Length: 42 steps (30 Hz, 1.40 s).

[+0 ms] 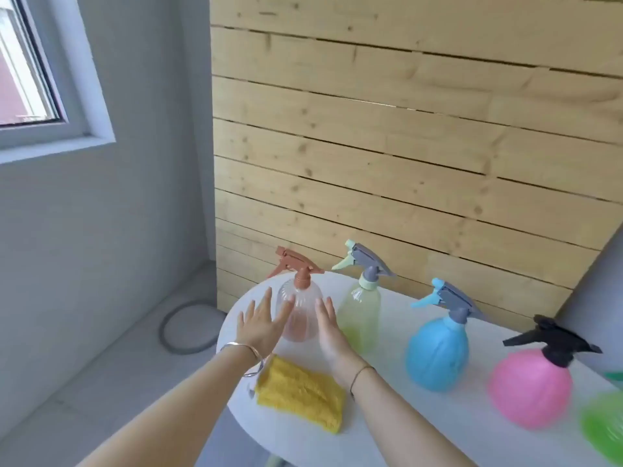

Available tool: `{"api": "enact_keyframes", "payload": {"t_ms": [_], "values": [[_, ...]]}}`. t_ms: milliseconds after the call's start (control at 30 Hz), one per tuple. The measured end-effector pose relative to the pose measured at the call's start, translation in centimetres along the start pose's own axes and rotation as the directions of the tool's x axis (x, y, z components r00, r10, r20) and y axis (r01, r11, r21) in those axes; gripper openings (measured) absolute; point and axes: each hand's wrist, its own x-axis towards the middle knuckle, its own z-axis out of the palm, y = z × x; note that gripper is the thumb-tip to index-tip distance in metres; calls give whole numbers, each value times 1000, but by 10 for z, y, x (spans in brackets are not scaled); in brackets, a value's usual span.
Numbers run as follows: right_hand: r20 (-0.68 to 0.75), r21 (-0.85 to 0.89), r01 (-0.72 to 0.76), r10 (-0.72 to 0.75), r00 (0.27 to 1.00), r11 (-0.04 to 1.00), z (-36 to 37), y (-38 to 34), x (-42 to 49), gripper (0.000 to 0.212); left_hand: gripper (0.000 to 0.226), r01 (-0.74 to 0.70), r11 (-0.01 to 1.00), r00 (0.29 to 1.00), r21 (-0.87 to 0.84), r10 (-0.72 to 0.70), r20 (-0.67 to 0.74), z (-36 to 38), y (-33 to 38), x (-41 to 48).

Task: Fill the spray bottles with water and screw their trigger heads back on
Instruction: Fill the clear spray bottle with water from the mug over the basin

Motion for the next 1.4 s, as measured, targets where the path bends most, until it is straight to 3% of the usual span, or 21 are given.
{"api": "enact_keyframes", "payload": {"t_ms": [133,233,367,500,633,733,833,1033,1133,1267,1400], "values": [[22,-18,93,-92,995,996,7,18,19,62,120,-57,996,996,-63,53,-65,15,-8,16],[32,-23,180,-179,983,983,9,23,16,59,104,-156,972,978,-178,127,-169,21,-10,10],[-3,13,297,-297,955,955,0,8,-15,53,98,-382,771,917,-510,247,-314,6,1,-14],[-125,-10,447,-444,887,895,-17,-9,-59,40,93,-433,673,900,-599,293,-321,-4,21,-47],[-161,57,508,-495,854,859,-40,-30,-122,68,68,-433,647,894,-628,398,-206,-6,53,-110],[-173,86,571,-552,816,817,-52,-38,-172,38,51,-484,614,850,-624,500,-168,-5,77,-166],[-299,126,611,-558,774,781,-64,-28,-228,12,59,-497,595,825,-632,550,-131,2,94,-224],[-296,120,594,-543,786,795,-81,9,-315,34,58,-419,523,795,-742,607,-21,32,99,-310],[-286,155,557,-503,816,816,-88,35,-348,50,52,-300,507,789,-808,608,88,51,92,-339],[-322,258,530,-445,836,808,-93,67,-368,40,64,-70,546,763,-835,568,308,77,81,-355],[-432,294,580,-435,790,760,-83,95,-368,23,79,27,457,764,-889,564,313,99,60,-361]]}}
